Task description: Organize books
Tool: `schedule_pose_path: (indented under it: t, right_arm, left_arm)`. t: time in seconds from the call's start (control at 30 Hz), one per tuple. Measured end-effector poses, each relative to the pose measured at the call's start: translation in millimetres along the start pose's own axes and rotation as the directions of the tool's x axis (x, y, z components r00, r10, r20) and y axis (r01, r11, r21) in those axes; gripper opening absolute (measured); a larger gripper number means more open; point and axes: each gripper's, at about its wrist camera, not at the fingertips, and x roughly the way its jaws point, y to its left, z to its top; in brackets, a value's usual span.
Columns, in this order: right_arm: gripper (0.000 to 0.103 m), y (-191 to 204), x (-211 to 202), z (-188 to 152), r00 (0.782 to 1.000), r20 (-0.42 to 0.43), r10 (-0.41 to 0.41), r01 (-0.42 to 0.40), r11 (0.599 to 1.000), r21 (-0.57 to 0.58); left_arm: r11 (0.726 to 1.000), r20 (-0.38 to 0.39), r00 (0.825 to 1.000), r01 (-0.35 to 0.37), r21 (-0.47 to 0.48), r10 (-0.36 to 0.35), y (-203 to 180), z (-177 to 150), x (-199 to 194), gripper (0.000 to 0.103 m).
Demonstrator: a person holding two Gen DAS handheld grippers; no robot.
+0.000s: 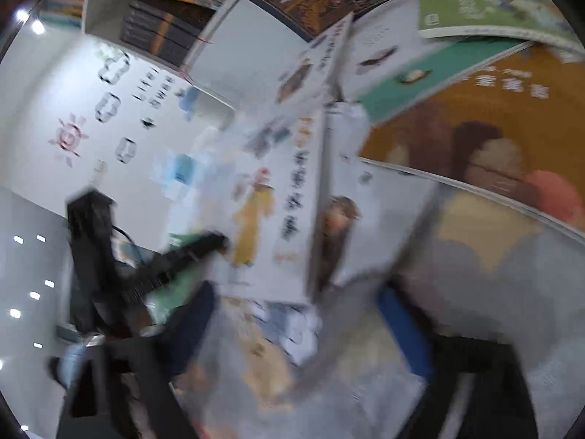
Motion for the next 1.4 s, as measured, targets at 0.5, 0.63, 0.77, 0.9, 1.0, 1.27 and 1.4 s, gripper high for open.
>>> schedule_pose_path:
  t: [0.5,0.63,0.77,0.9,1.0,1.27,1.4]
  right_arm:
    - [0.014,-32.2,-9.4,-7.4,0.988,0.152,0.027,-0.047,0.991,0.127]
    - [0.014,-11.4,-12.0,-23.9,0.992,0.127,0.003,-0.012,0.998,0.068]
    - [0.012,12.1,-33.3,-57.4,0.991,0.131,0.008,-0.006,1.0,-0.021]
    - [0.011,8.7,-70.1,-84.4,0.99,0.143,-0.017,0.023,0.999,-0.046]
    - [0.011,-13.7,-96.4,-101.9,0.992,0.114,-0.06,0.062,0.998,-0.018]
    - [0.016,-59.8,-131.2,-103.6,0.973,0.089,-0.211,0.214,0.976,-0.029]
    - [0.016,-56.9,-119.9,-91.5,0.975,0.087,-0.206,0.215,0.971,-0.104]
  left_arm:
    - [0.999,0.007,0.999,-0.035,0.032,0.035,-12.5,-4.1,-0.3,0.039]
    - [0.999,-0.015,0.999,0.033,0.032,-0.033,-14.1,-14.2,-13.3,0.039]
    - [0.998,-0.002,1.0,0.013,0.055,-0.013,-20.9,-22.6,-25.8,0.039]
    - [0.993,-0.007,0.999,0.032,0.116,-0.031,-37.3,-34.0,-35.1,0.039]
    - [0.983,-0.03,0.997,0.069,0.168,-0.065,-52.9,-47.9,-34.5,0.039]
    - [0.961,-0.083,0.971,0.233,0.148,-0.223,-89.2,-70.7,-0.8,0.039]
    - [0.881,-0.131,0.873,0.473,-0.013,-0.47,-77.8,-61.6,16.3,0.039]
